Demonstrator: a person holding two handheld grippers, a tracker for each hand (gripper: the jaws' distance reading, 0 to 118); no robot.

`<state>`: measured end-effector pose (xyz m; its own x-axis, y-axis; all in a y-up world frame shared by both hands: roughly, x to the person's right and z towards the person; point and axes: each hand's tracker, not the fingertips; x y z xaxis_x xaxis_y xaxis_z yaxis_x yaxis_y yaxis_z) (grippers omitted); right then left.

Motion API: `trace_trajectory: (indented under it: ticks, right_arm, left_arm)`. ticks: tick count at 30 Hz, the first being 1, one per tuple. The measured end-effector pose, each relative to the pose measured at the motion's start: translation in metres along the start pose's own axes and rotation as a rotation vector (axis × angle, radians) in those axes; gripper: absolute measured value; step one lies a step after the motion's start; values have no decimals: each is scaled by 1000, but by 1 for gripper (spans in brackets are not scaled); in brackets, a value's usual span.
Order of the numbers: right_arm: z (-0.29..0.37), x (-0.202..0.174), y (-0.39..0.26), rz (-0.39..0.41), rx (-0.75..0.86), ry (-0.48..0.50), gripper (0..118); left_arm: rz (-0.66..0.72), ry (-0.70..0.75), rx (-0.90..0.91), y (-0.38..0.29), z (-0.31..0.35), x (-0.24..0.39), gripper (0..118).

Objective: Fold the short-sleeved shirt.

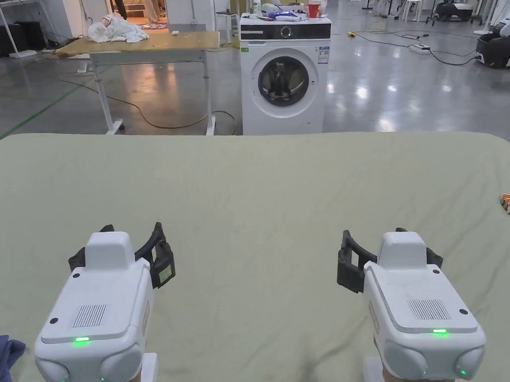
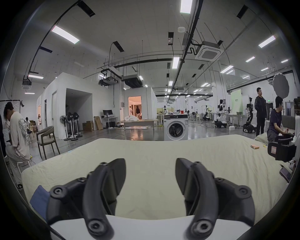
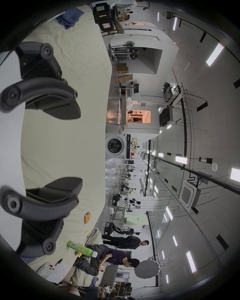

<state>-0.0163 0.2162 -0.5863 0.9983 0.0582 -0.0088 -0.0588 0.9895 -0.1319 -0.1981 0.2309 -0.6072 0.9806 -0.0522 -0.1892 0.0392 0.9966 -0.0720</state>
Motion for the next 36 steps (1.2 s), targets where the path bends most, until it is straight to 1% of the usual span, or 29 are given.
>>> trace_trajectory:
  ticks: [2,3,5,6,9,11,14,17,21,22,24,25,27,29,36]
  right_arm:
    - [1,0,-1,1,14,-13,84]
    - [1,0,-1,6,16,-17,89]
    - [0,1,0,9,11,-23,102]
    - [0,1,0,7,11,-22,103]
    - [1,3,3,-3,18,-16,103]
    - [0,4,6,8,26,-20,104]
    - [-4,7,9,20,20,-35,107]
    - [-6,10,8,14,21,-23,107]
    - [-9,7,5,31,17,-46,107]
    - [-11,6,5,17,14,-36,107]
    - [-13,9,4,-46,-9,9,107]
    - [-14,10,5,-72,-23,13,107]
    - [-15,8,7,-78,-39,-19,107]
    - [-17,8,7,-79,-50,-28,107]
    - [-16,11,10,-126,-74,27,107]
  left_arm:
    - [-4,16,12,0,-2,1,75]
    - [-4,22,13,0,-3,2,79]
    - [-5,26,13,1,-3,1,90]
    - [-5,26,13,1,-4,1,91]
    - [-9,26,17,2,-3,0,94]
    - [-16,32,8,2,-4,1,95]
    - [-48,43,-6,-4,-8,0,104]
    - [-61,53,8,-4,-9,-2,105]
    - [-48,41,23,2,-7,-4,106]
    - [-44,40,24,3,-7,-3,107]
    - [-40,35,21,4,-7,-2,108]
    - [-39,33,20,4,-6,-2,109]
    - [-32,30,19,5,-6,-1,109]
    - [-27,29,13,4,-7,-1,109]
    - [-10,27,-3,4,-7,-3,108]
